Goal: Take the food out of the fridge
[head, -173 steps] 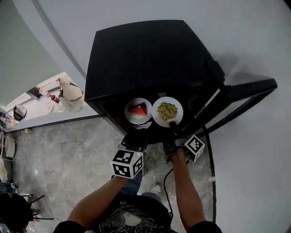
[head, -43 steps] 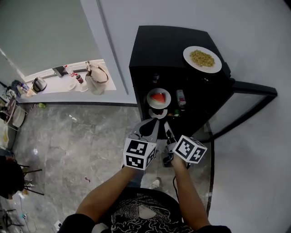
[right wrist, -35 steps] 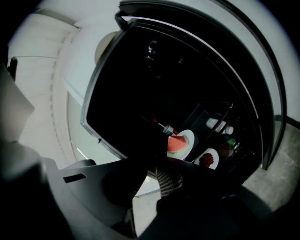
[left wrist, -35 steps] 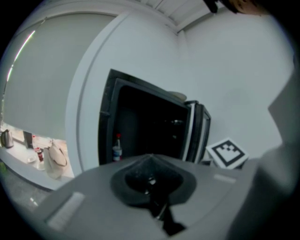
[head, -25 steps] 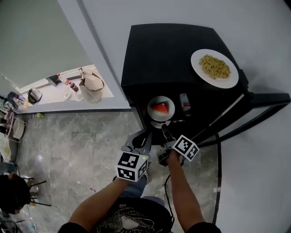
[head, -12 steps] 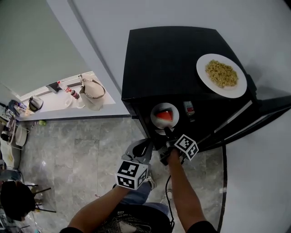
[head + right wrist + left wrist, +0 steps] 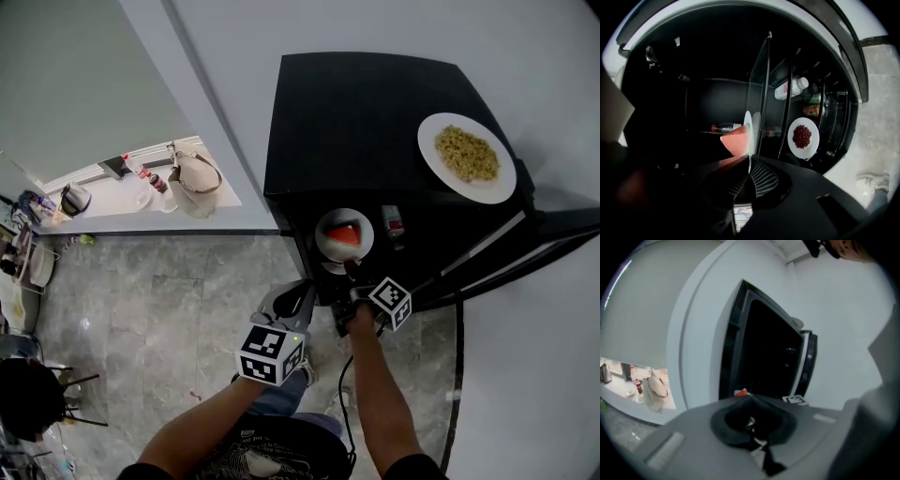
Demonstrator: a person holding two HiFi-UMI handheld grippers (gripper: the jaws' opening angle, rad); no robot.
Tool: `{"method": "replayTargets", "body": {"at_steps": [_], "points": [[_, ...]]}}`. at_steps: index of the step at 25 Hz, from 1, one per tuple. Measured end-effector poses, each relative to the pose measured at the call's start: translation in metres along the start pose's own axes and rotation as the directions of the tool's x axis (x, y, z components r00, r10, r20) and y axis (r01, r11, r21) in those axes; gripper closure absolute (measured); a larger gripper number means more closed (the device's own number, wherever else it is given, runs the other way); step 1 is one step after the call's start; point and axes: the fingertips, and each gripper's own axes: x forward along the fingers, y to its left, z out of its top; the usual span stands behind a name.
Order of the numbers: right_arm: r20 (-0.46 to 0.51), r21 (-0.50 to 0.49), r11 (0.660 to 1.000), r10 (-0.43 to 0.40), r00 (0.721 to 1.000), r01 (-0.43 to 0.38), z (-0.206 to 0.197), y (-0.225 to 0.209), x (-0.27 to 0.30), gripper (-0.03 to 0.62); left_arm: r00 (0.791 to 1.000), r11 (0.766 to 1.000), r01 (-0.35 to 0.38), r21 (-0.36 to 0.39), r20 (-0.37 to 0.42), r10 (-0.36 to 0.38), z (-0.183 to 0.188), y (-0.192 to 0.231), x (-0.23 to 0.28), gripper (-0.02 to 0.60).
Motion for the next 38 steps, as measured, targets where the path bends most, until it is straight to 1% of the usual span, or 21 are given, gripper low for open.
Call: {"method": "replayTargets", "body": {"at_steps": [6, 10, 14, 21, 24, 26, 30, 34, 38], "points": [[0.007, 0.03, 0.999, 0.014, 1.0, -0.014, -0.003, -0.003, -0.01, 0.582, 1.0, 1.0, -0.009, -0.006, 0.003, 0.009, -0.001, -0.002, -0.003, 0.58], [-0.006, 0.031, 0.999, 0.017, 1.0, -0.017, -0.005, -0.002, -0.014, 0.582, 1.0, 1.0, -0.009, -0.006, -0.001, 0.009, -0.001, -0.003, -0.002, 0.58], [-0.009, 0.07, 0.997, 0.043, 0.999, -0.042, -0.004, -0.002, -0.013, 0.577, 1.0, 1.0, -0.013, -0.011, -0.008, 0.012, -0.003, -0.003, 0.001, 0.58], [-0.013, 0.102, 0.994, 0.036, 0.999, -0.035, 0.001, -0.002, 0.0, 0.571, 1.0, 1.0, -0.021, -0.015, -0.018, 0.021, -0.005, 0.0, 0.003, 0.58], [-0.022, 0.084, 0.996, 0.011, 1.0, -0.009, 0.003, -0.005, 0.004, 0.571, 0.999, 0.999, -0.032, -0.019, -0.018, 0.031, -0.005, 0.004, 0.004, 0.58], [-0.025, 0.074, 0.997, 0.003, 1.0, -0.001, 0.003, -0.005, 0.004, 0.582, 0.999, 0.999, -0.036, -0.021, -0.016, 0.035, -0.005, 0.006, 0.005, 0.58], [-0.037, 0.069, 0.998, -0.005, 0.999, 0.008, 0.002, -0.005, 0.0, 0.583, 0.999, 0.999, -0.038, -0.025, -0.013, 0.037, -0.004, 0.006, 0.004, 0.58], [-0.042, 0.067, 0.998, 0.001, 0.999, 0.002, 0.002, -0.003, -0.007, 0.583, 0.999, 0.999, -0.038, -0.027, -0.013, 0.038, -0.004, 0.005, 0.002, 0.58], [-0.039, 0.075, 0.997, 0.028, 0.999, -0.025, -0.001, 0.006, -0.02, 0.585, 0.999, 0.999, -0.039, -0.023, -0.013, 0.039, -0.004, 0.002, -0.002, 0.58]]}}
